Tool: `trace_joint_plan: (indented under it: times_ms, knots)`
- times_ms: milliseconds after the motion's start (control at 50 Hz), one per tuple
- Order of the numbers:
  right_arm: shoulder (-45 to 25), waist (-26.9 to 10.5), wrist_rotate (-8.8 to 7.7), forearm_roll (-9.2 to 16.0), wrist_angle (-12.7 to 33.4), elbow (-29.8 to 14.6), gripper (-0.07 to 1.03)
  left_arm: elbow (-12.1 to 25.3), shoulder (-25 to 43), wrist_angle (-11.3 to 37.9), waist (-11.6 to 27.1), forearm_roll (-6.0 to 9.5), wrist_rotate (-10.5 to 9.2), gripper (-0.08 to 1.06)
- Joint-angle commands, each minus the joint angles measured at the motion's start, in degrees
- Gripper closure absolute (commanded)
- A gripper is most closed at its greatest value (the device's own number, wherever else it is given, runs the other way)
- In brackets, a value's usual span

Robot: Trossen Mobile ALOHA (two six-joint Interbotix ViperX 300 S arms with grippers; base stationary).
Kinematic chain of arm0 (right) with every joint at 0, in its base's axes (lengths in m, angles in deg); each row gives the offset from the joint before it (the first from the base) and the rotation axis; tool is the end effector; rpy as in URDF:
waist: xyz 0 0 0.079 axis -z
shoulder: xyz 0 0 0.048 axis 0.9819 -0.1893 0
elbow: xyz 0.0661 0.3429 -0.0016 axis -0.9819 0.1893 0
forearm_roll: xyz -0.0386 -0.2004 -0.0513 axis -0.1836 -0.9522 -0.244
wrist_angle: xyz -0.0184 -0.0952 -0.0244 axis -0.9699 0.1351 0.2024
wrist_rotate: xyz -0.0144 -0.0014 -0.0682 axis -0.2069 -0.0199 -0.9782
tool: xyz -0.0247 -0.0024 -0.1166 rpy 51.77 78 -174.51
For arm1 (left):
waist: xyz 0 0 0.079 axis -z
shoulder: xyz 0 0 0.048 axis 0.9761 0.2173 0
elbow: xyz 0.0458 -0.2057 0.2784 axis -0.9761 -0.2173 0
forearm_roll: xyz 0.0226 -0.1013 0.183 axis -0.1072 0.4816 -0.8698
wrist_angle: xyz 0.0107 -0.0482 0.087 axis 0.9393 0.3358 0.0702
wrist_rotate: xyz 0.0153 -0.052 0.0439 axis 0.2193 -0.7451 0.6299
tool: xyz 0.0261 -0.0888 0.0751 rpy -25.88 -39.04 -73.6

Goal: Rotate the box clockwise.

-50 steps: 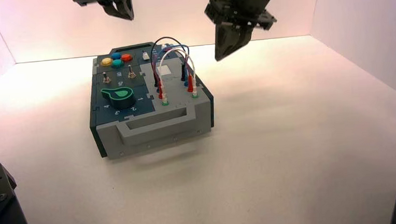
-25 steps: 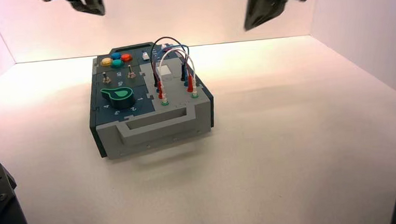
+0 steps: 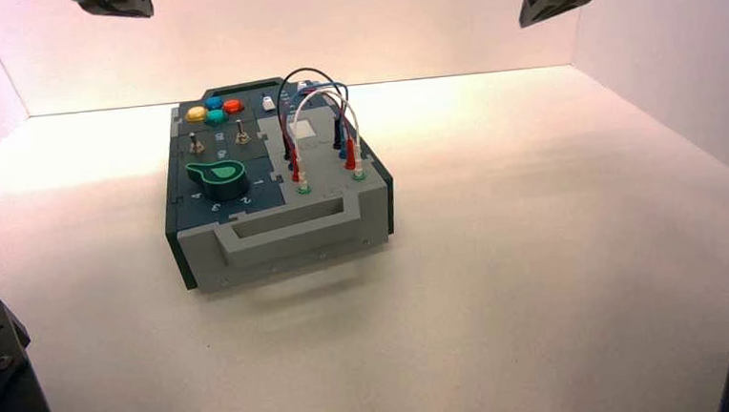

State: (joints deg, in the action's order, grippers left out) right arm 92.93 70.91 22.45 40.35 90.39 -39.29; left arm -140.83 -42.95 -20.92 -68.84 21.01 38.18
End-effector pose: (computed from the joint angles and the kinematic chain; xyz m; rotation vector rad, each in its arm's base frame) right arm 0.3566 0.0786 0.1621 -0.0279 0.8581 0.2817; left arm 0.3557 -0.0544 0.1692 -0.0469 0.6692 -0.1138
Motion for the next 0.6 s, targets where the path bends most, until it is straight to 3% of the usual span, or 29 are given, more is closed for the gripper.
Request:
trace_joint_plan:
  times_ms: [20,240,600]
  knots:
    - [2.55,1.14,0.26,0.09,-3.34,0.62,0.99,-1.05,-0.62,-2.64,-1.23,0.35,-0.26,1.01]
    - [2.37,5.19,0.62,1.32,-6.06,2.64,0.99,-2.64,1.05,-7.65,-2.99,0.62,-1.23,1.01]
    - [1.93,6.06,0.79,2.81,-9.93,4.83,0.99,-1.85,3.69,-7.73,-2.99,0.70,-1.32,1.01]
